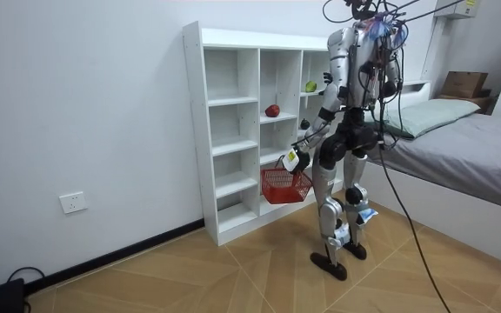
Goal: Collect fruits from the closet
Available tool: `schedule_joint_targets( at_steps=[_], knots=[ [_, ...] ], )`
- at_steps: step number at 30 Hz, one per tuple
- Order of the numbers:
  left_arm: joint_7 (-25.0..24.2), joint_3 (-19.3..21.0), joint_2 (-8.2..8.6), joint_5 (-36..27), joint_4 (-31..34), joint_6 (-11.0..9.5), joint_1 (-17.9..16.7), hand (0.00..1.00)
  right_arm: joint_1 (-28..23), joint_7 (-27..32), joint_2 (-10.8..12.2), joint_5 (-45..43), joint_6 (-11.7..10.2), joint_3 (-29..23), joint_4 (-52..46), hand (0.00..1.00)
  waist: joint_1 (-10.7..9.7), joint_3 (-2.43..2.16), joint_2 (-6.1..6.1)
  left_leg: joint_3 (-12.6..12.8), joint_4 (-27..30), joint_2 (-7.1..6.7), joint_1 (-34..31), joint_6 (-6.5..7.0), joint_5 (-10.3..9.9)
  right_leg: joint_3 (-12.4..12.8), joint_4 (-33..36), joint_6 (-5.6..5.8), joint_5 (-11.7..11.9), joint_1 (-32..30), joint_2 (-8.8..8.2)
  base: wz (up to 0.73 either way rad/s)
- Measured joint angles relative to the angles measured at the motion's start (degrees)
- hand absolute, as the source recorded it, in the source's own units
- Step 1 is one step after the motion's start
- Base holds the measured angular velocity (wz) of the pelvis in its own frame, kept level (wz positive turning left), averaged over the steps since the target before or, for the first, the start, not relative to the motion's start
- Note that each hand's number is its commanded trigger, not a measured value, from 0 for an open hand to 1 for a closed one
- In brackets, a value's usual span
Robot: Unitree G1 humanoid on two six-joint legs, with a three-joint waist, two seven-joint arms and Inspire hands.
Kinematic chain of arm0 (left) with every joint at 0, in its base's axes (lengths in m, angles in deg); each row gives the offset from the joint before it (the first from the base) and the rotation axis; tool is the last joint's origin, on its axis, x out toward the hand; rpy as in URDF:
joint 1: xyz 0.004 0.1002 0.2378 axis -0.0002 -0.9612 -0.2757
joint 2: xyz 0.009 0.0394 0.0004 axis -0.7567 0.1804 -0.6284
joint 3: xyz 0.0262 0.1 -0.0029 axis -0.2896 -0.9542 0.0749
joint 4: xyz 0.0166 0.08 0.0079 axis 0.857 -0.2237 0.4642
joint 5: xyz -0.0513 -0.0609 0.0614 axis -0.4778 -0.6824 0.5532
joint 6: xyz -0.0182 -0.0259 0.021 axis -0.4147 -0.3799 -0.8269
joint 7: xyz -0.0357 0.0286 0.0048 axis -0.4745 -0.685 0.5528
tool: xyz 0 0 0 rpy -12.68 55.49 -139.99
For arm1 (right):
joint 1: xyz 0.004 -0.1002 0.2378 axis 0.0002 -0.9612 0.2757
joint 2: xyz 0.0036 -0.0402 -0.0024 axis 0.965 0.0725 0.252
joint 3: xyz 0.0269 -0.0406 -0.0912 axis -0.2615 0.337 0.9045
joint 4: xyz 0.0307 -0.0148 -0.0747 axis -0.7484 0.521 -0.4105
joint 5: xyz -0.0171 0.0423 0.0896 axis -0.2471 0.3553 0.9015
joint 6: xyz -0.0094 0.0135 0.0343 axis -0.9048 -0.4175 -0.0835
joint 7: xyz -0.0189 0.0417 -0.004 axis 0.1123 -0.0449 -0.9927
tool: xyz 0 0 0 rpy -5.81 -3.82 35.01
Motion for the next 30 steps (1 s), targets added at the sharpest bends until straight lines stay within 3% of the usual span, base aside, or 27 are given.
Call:
schedule_joint_targets(
  at_steps=[10, 16, 26, 30],
  knots=[
    [-0.2, 0.0, -0.23, 0.0, -2.2, 0.2, 0.1, 1.00, 2.8, 0.5, -0.3, 0.8, 0.0, 0.7, -1.5, 0.00, 0.3, 0.18, -0.77, -0.1, 0.1, 0.04, 0.1, 0.25, 0.1, -0.9, 0.7, -0.03, 0.0, 0.2, -0.19, 0.03],
    [-0.3, -1.1, -0.38, 0.0, -1.6, 0.9, 0.1, 1.00, 3.6, 0.4, -2.0, 2.8, 0.0, 1.8, -1.4, 0.00, 0.3, 0.34, -0.92, -0.1, 0.1, 0.02, 0.3, 0.62, 0.4, -1.6, 0.5, -0.04, 0.0, 1.0, -0.32, 0.08],
    [-0.8, -1.1, -0.77, 0.0, -0.9, 1.5, 0.1, 1.00, 5.4, 0.3, -2.7, 4.1, 0.0, 1.7, -0.2, 0.00, 0.5, 0.56, -1.53, -0.1, 0.1, 0.02, 0.6, 0.61, 0.4, -1.6, 0.4, -0.03, 0.0, 1.1, -0.32, 0.00],
    [-2.0, -1.0, -1.36, 0.1, -0.9, 1.6, 0.1, 1.00, 7.6, 0.3, -4.4, 7.6, 0.0, 1.5, 2.0, 0.00, 0.5, 0.74, -1.94, -1.2, 0.1, -0.07, 0.5, 0.62, 0.4, -1.8, 0.3, -0.04, 0.0, 1.1, -0.33, 0.00]
  ],
)
